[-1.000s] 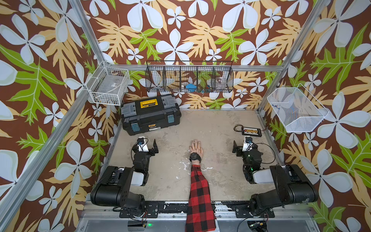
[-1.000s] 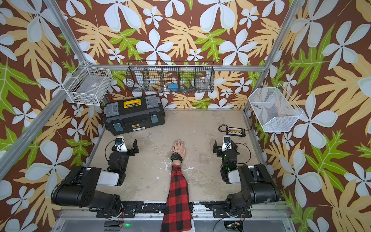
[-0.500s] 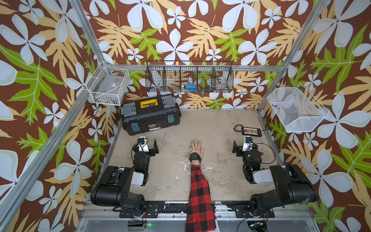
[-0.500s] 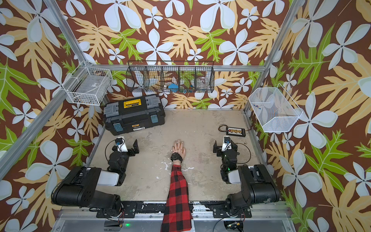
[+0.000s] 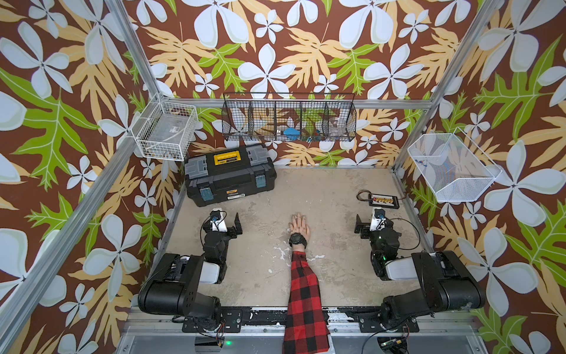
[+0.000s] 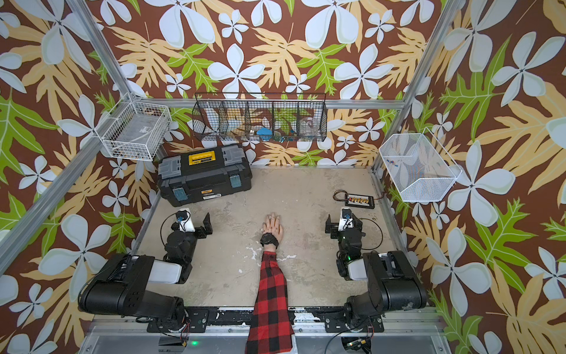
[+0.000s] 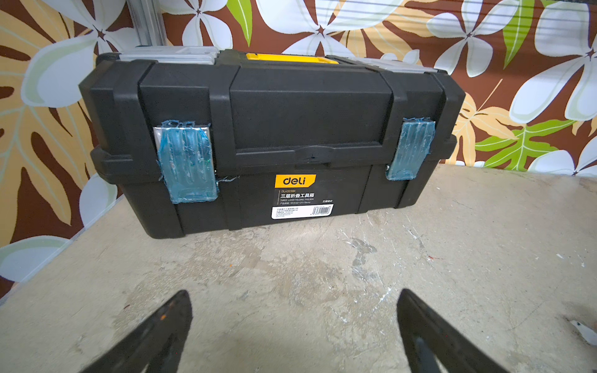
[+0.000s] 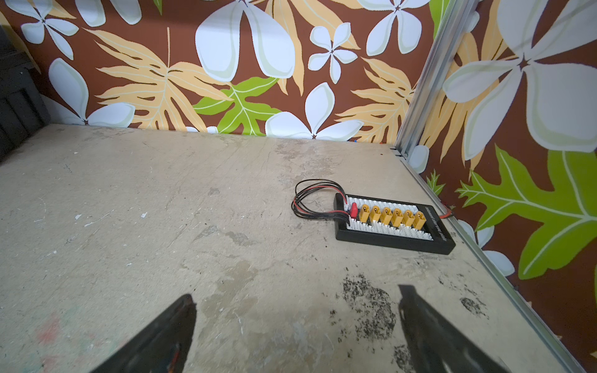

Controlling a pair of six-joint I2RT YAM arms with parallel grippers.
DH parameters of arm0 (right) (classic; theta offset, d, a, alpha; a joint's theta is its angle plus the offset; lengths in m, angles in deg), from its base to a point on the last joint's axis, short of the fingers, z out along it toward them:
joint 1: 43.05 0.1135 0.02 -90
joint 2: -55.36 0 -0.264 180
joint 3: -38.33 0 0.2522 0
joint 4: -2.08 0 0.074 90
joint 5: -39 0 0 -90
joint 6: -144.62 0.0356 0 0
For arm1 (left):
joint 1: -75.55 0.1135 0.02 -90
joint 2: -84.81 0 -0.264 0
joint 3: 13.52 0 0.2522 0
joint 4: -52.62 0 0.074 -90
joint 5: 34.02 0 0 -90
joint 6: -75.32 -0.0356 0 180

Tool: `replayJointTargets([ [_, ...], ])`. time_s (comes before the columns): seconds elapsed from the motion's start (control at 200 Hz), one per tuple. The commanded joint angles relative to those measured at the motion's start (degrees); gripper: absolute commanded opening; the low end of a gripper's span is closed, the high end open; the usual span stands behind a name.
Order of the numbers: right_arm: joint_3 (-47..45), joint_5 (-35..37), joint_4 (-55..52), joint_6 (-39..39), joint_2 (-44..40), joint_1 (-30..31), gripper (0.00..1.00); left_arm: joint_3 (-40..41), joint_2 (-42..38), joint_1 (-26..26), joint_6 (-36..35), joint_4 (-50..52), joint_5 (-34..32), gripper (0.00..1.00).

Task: Take off the watch
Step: Adjust the hand at the center of the board.

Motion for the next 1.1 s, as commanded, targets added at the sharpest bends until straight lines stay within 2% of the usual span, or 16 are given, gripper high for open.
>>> replayJointTargets([
  [0.0,-0.3,0.2,2.1,0.5,-0.3,0.1,1.00,-0.8,-1.1,0.2,-0.3,1.1,-1.0,1.00],
  [0.085,-0.3,0.0,2.1,0.1,-0.8,0.4,1.00,-2.7,-3.7,0.2,0.1,6.2,-1.9,1.00],
  [0.245,3.1,1.3,-8.8,-0.5,-6.6,1.4,1.00,-4.8,-9.8,0.0,1.0,14.4,-4.5,1.00],
  [0.5,8.9,3.8,-26.2,1.0,-15.0,6.6,0.96,-15.0,-19.0,-4.1,9.5,41.5,-11.5,0.95],
  [0.811,13.8,-1.2,-47.8,12.0,-24.2,12.5,0.86,-23.5,-25.3,-14.6,18.9,60.6,-10.0,0.87],
  [0.901,13.8,-2.7,-51.4,14.4,-26.7,13.8,0.83,-25.6,-25.8,-17.5,22.2,64.3,-8.0,0.82],
  [1.096,13.8,-5.9,-55.2,18.9,-29.2,14.2,0.80,-27.9,-23.2,-23.9,26.7,68.7,-2.8,0.80],
])
